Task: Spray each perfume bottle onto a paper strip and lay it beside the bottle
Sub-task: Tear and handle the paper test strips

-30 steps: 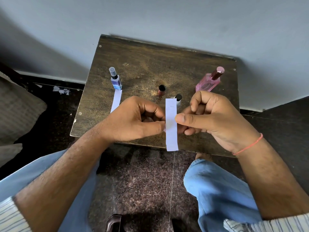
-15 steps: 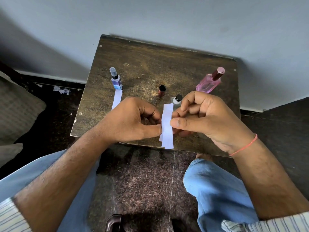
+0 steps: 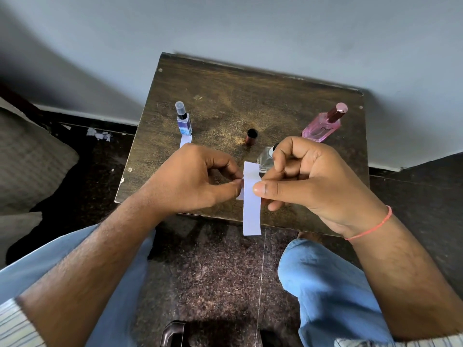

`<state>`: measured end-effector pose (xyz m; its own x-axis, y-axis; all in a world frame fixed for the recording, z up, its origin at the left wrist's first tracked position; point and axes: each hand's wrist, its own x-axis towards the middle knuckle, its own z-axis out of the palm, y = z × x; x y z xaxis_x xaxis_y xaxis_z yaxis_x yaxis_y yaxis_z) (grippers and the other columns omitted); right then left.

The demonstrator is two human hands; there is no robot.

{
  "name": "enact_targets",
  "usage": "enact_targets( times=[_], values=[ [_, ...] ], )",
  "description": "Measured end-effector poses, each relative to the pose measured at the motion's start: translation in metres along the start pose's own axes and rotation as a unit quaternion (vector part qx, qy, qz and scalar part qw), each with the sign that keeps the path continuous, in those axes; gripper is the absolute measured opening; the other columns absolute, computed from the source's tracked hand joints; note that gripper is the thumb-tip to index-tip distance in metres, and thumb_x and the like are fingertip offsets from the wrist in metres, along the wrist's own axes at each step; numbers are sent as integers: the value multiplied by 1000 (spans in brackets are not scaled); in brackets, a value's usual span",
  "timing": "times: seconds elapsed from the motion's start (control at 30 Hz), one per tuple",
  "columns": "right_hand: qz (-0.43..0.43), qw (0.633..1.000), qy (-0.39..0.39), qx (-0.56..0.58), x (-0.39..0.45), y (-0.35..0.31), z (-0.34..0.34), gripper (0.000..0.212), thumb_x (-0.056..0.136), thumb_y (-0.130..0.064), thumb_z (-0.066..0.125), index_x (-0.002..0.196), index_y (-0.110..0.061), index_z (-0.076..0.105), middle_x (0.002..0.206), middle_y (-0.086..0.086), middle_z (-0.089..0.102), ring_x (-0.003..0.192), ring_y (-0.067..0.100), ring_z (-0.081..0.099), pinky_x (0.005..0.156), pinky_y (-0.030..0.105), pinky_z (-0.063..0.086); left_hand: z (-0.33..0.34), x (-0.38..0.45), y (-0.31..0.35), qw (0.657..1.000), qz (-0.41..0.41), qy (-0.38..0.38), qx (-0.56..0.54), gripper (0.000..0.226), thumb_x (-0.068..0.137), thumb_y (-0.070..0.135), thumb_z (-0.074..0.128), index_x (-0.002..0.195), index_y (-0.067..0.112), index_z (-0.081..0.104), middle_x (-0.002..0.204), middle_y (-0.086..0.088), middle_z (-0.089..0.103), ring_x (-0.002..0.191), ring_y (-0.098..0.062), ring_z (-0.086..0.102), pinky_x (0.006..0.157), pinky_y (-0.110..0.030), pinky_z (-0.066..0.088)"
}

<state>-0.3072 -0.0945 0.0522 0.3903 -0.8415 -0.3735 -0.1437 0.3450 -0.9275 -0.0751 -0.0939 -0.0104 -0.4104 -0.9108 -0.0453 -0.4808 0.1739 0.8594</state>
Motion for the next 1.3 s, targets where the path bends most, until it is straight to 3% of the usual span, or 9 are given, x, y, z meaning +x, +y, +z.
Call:
enact_targets(
  times=[0.07,0.17,0.27,0.43,0.53,0.63,0.87,1.03,1.3],
  values=[
    [7,1000,-6,-6,1,1,1,37,74,0,87,85,-14,54,76,12,78,72,24,74,60,34,63,-1,-2,1,1000,9,-1,-13,14,88,6,87,97,15,83,64,39,63,47,12,51,54,-1,34],
    [17,1000,-8,-17,4,2,3,39,80,11,84,84,-14,55,76,12,78,72,23,74,59,33,62,-4,-5,-1,999,23,-2,-43,30,86,15,90,114,22,82,74,35,70,46,-7,44,44,-27,39],
    [16,1000,-7,-25,6,2,5,38,81,12,83,84,-14,55,75,11,77,72,24,74,59,34,63,-6,-6,-7,994,32,13,-108,31,86,24,87,115,32,81,96,14,82,48,-29,48,44,-42,44],
    [15,999,-9,-45,10,1,9,36,81,9,86,85,-13,58,75,12,77,75,27,73,63,38,64,-9,-8,-18,989,34,31,-143,30,89,28,82,119,23,82,95,-15,82,52,-41,55,46,-50,45],
    [10,999,-8,-49,12,-1,12,34,81,8,86,86,-13,59,78,12,78,78,29,74,64,37,63,-10,-8,-20,989,60,27,-133,24,97,8,79,120,3,80,112,-8,83,81,-18,78,68,-34,59],
    [-5,998,8,-57,14,-2,17,31,84,5,86,87,-13,62,82,18,77,79,27,75,64,39,64,-11,-10,-20,992,66,41,-102,23,98,3,74,119,-1,79,104,-6,82,72,11,67,69,-9,48],
    [8,998,65,-16,19,-3,28,22,93,-4,81,91,-17,62,77,14,77,61,20,70,49,29,56,-16,-13,-19,991,92,95,-6,20,100,18,77,119,15,83,101,1,83,77,-7,74,70,-27,56],
    [12,996,90,6,19,-5,35,24,91,-4,82,89,-18,63,87,18,82,74,22,75,51,27,56,-17,-13,-16,984,105,144,23,18,102,19,73,113,10,84,102,-4,84,92,-13,81,78,-35,63],
    [7,988,107,114,14,-15,43,32,89,7,77,84,-19,59,86,24,75,68,22,75,53,29,57,-14,-13,-8,965,136,210,75,15,99,4,78,112,9,84,113,3,81,101,-5,78,86,-19,58]
  ],
)
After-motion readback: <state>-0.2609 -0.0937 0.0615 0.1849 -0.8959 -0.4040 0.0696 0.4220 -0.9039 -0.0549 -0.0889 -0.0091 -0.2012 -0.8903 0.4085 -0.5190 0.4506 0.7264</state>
